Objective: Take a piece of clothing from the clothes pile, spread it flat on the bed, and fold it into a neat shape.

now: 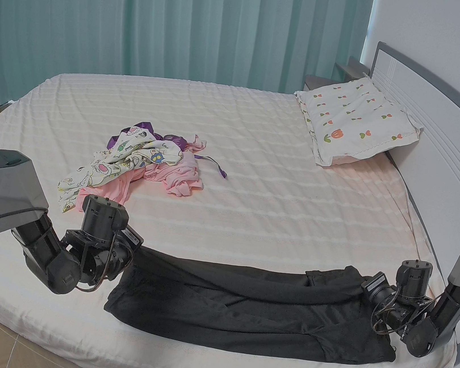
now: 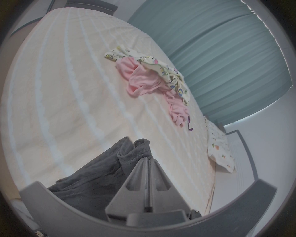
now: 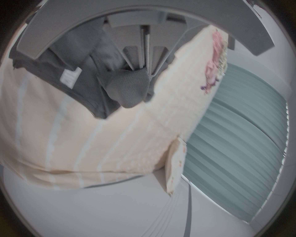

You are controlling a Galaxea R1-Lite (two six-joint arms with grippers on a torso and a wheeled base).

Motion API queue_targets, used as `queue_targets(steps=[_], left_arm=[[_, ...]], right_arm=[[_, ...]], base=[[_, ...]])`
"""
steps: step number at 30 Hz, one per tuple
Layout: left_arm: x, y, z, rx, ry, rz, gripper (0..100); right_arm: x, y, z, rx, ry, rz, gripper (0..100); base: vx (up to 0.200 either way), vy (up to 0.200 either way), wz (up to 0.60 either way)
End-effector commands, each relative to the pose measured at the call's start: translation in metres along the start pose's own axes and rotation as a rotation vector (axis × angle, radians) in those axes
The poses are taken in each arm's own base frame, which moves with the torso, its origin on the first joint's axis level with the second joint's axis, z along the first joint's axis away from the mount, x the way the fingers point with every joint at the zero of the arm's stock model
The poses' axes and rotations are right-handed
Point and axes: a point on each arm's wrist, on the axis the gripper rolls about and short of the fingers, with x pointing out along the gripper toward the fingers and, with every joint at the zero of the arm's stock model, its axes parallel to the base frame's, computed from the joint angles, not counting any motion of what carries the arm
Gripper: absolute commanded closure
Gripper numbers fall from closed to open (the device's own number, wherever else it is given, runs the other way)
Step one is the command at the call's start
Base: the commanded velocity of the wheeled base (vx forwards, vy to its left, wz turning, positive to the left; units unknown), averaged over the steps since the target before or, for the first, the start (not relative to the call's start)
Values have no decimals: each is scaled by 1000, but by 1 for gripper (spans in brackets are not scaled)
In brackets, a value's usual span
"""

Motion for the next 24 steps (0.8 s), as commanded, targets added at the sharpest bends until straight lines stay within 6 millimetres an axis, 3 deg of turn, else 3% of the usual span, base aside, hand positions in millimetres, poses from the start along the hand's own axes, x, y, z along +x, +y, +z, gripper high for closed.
queue_targets(steps=[1, 3, 7, 12, 24], left_arm=[[-5, -31, 36, -65, -102, -128, 100], [-18, -39, 44, -92, -129, -200, 100], [-21, -29, 40, -93, -144, -244, 100], [10, 11, 14, -19, -108, -152, 100], [10, 43, -14, 137, -14, -29, 100]], right_arm=[[-1, 13, 16, 67, -165, 139, 100], [-6, 10, 19, 81, -208, 180, 100], [-5, 5, 16, 77, -199, 167, 100], [3, -15, -4, 25, -119, 77, 100], [-8, -29, -16, -39, -57, 12, 100]], base=[[0, 0, 0], [0, 0, 0], [0, 0, 0], [0, 0, 0], [0, 0, 0]])
